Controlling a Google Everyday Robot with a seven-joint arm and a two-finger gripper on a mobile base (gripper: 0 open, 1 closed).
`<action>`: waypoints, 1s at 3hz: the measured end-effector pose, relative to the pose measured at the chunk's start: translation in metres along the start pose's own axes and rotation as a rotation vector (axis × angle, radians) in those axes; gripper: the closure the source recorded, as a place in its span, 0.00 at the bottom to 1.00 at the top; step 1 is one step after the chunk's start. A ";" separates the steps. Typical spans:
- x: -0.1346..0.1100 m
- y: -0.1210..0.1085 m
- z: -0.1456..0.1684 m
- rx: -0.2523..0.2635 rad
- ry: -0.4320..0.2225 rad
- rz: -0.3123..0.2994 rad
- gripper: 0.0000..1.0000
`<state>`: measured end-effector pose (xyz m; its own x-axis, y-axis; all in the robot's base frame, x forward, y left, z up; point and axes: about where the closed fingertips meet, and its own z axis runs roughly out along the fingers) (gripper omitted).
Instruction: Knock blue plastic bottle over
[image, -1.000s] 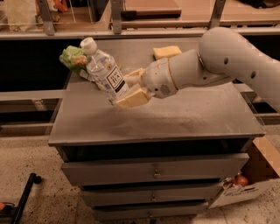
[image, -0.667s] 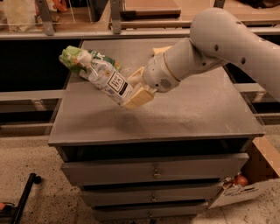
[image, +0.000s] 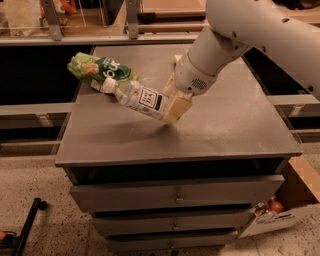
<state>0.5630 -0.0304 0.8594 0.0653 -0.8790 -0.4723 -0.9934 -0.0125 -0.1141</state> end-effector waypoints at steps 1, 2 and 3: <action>0.016 -0.006 -0.016 -0.005 0.112 0.002 1.00; 0.028 -0.006 -0.022 -0.034 0.200 -0.001 1.00; 0.036 -0.006 -0.024 -0.061 0.272 -0.007 1.00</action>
Offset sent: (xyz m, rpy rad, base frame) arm 0.0057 -0.0531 0.0116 -0.3061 0.0549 0.0008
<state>0.5686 -0.0733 0.8644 0.0526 -0.9745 -0.2183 -0.9974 -0.0405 -0.0594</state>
